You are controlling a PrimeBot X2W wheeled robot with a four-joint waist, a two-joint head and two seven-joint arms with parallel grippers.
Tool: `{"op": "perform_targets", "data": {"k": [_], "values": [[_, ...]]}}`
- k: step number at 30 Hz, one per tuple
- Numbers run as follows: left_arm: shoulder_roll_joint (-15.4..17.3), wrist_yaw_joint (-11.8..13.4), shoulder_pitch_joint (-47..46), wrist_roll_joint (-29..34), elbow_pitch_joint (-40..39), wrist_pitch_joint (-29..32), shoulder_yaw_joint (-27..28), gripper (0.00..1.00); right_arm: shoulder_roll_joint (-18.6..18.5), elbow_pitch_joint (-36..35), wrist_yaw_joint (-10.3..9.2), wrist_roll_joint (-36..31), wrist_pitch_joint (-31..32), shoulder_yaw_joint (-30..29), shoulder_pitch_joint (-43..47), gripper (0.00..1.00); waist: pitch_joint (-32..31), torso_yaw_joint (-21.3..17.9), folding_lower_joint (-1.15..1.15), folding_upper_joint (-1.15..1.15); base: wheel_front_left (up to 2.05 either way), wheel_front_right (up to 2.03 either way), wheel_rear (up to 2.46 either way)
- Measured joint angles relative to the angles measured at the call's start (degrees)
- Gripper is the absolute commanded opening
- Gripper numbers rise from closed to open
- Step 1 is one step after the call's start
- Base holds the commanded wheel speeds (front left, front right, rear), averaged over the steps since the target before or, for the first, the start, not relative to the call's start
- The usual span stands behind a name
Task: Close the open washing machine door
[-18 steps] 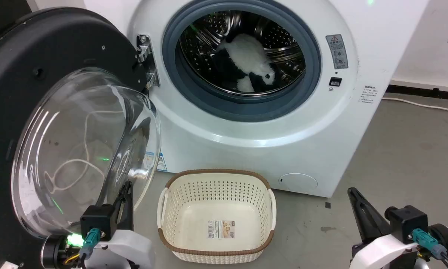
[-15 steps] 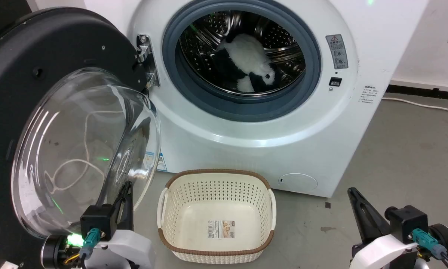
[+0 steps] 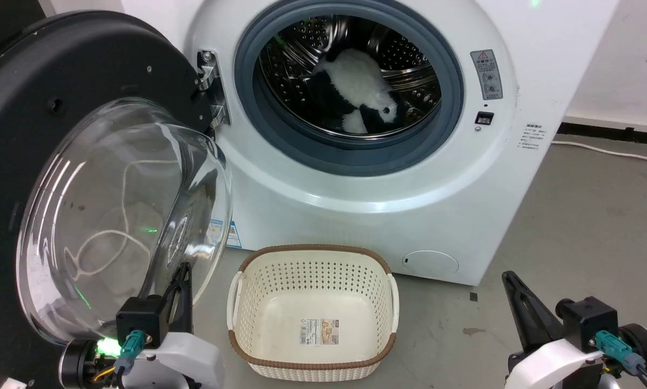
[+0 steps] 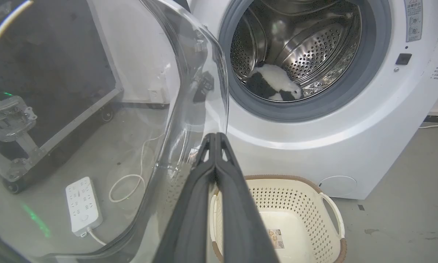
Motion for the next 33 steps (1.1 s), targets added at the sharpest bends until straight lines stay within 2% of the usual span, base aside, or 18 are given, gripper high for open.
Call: {"op": "perform_targets", "data": {"k": [24,25,33], "values": [[0.0,0.0,0.0,0.0,0.0,-0.01,0.02,0.0,0.0,0.0,0.0,-0.04,0.0,0.01,0.0,0.0,0.0,0.0,0.0,0.0,0.0,0.0,0.0],[0.0,0.0,0.0,0.0,0.0,-0.01,0.01,1.0,0.0,0.0,0.0,-0.04,0.0,-0.01,0.0,1.0,0.0,0.0,0.0,0.0,0.0,0.0,0.0],[0.0,0.03,-0.02,-0.09,0.2,-0.09,-0.33,1.0,0.0,0.21,0.0,0.22,-0.09,0.07,0.04,1.0,0.01,-0.01,0.0,0.0,0.0,0.0,0.0]]}}
